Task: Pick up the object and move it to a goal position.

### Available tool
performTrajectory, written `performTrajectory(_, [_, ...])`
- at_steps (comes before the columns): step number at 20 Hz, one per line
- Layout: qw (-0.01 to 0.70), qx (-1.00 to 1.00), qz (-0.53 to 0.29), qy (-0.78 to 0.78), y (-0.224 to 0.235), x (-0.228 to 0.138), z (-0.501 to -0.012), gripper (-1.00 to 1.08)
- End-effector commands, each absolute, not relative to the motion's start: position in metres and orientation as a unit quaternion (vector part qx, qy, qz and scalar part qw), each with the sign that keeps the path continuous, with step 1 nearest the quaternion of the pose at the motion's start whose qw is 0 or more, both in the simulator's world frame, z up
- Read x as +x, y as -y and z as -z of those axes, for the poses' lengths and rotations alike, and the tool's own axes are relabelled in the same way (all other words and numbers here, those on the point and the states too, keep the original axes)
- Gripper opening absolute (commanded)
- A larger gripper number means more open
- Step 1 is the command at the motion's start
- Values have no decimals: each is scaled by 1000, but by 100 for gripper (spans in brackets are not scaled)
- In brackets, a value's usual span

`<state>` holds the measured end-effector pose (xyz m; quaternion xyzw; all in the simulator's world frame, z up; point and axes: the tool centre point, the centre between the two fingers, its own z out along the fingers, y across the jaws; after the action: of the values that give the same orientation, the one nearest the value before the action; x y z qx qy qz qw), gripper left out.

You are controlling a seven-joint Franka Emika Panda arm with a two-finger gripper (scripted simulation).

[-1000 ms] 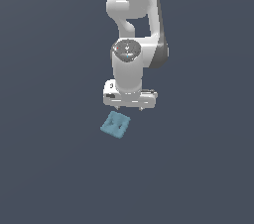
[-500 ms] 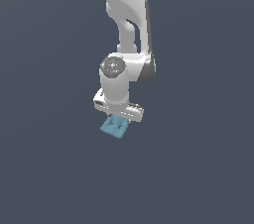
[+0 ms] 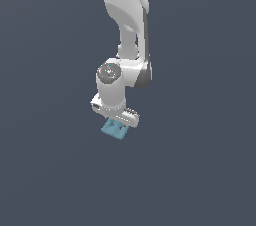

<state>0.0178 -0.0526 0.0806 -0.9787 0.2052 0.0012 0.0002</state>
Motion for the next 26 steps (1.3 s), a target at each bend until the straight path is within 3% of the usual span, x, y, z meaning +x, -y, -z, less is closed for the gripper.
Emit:
performTrajectory(1, [0,-979,-1,-205,52,18,-79,100])
performTrajectory(16, [0,-978,0,-208,53,18,-30,100])
performTrajectory(17, [0,-978,0,-208,53,18,-30,-100])
performTrajectory(26, [0,-978,0,-208,53,18,-30,-100])
